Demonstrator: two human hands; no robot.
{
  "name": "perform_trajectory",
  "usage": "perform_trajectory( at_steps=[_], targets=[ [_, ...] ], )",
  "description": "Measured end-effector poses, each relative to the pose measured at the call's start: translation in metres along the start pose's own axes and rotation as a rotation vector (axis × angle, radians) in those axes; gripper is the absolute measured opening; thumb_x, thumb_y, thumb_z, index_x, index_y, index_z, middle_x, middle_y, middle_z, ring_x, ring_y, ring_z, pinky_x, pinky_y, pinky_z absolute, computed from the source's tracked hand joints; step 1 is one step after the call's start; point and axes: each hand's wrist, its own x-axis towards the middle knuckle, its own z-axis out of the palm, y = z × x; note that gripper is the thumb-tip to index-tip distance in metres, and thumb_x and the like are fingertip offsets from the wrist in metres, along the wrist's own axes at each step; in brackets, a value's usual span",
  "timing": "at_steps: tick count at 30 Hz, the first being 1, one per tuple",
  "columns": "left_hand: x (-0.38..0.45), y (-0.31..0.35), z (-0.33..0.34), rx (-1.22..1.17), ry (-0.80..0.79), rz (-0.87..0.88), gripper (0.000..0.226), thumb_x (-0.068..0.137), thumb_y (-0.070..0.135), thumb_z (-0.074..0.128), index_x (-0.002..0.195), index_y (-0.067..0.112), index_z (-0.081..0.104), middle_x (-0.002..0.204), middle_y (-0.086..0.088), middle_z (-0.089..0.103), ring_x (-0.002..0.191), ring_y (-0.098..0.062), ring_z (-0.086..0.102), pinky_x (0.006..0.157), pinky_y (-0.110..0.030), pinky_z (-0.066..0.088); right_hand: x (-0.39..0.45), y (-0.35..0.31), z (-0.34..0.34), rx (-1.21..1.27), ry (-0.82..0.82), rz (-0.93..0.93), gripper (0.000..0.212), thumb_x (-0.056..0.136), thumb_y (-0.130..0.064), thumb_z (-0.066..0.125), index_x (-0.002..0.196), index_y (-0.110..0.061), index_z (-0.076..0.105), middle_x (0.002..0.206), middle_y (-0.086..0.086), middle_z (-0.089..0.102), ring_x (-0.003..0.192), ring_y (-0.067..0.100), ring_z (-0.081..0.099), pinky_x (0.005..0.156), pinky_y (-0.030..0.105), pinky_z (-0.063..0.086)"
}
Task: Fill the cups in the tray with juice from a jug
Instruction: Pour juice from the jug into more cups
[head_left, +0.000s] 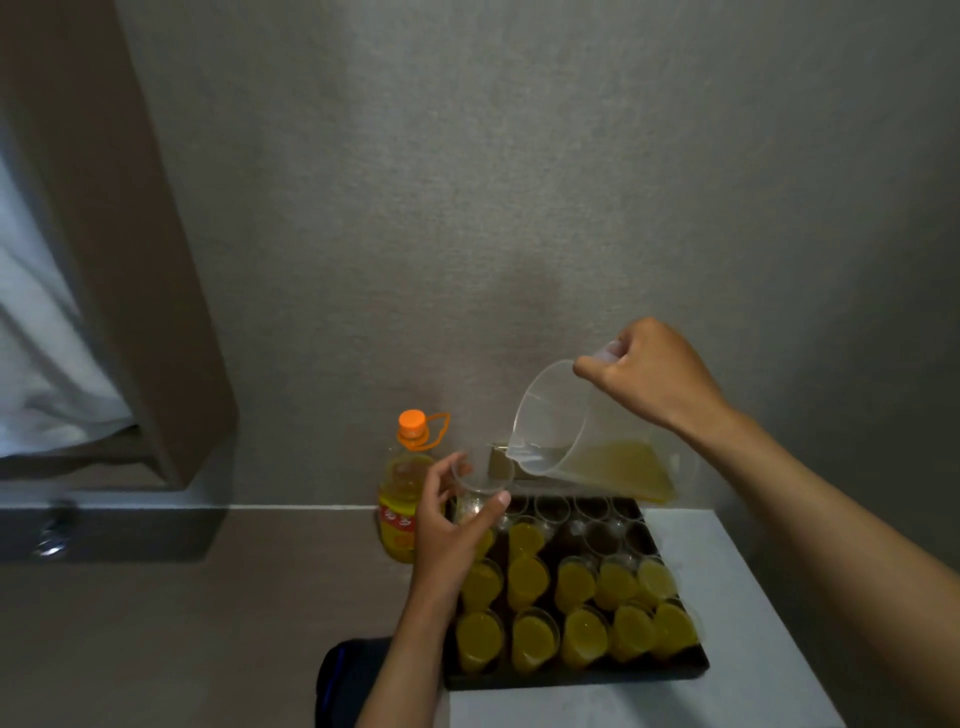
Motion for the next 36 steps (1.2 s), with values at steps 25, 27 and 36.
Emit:
perform_trajectory(
  at_steps=[25, 27, 36],
  targets=[
    [-0.005, 0.007, 0.005, 0.001, -0.034, 0.017, 0.059, 0.077, 0.018, 0.089, 0.125, 0.038, 0.061, 0.125, 0.024, 0.063, 0.119, 0.007, 0.054, 0.084, -0.008, 0.048, 0.010, -0.033, -0.006, -0.180, -0.057, -0.083, 0.049, 0.083, -0.038, 0.074, 0.050, -0.018, 0.044, 0.042, -0.005, 0.037, 0.041, 0.014, 0.036, 0.046, 0.026, 0.029],
    [-0.004, 0.007, 0.006, -0.002, -0.036, 0.018, 0.059, 0.077, 0.016, 0.088, 0.125, 0.036, 0.061, 0.125, 0.022, 0.064, 0.116, 0.009, 0.055, 0.082, -0.005, 0.046, 0.012, -0.034, -0.006, -0.183, -0.059, -0.088, 0.048, 0.083, -0.038, 0.073, 0.050, -0.018, 0.044, 0.042, -0.005, 0.038, 0.042, 0.015, 0.036, 0.048, 0.027, 0.030],
    [-0.002, 0.004, 0.003, 0.005, -0.034, 0.022, 0.057, 0.077, 0.016, 0.088, 0.124, 0.036, 0.062, 0.121, 0.024, 0.065, 0.113, 0.009, 0.056, 0.082, -0.005, 0.046, 0.018, -0.041, -0.007, -0.210, -0.025, -0.105, 0.053, 0.081, -0.038, 0.074, 0.048, -0.014, 0.041, 0.036, -0.004, 0.035, 0.037, 0.012, 0.035, 0.046, 0.027, 0.032]
  ],
)
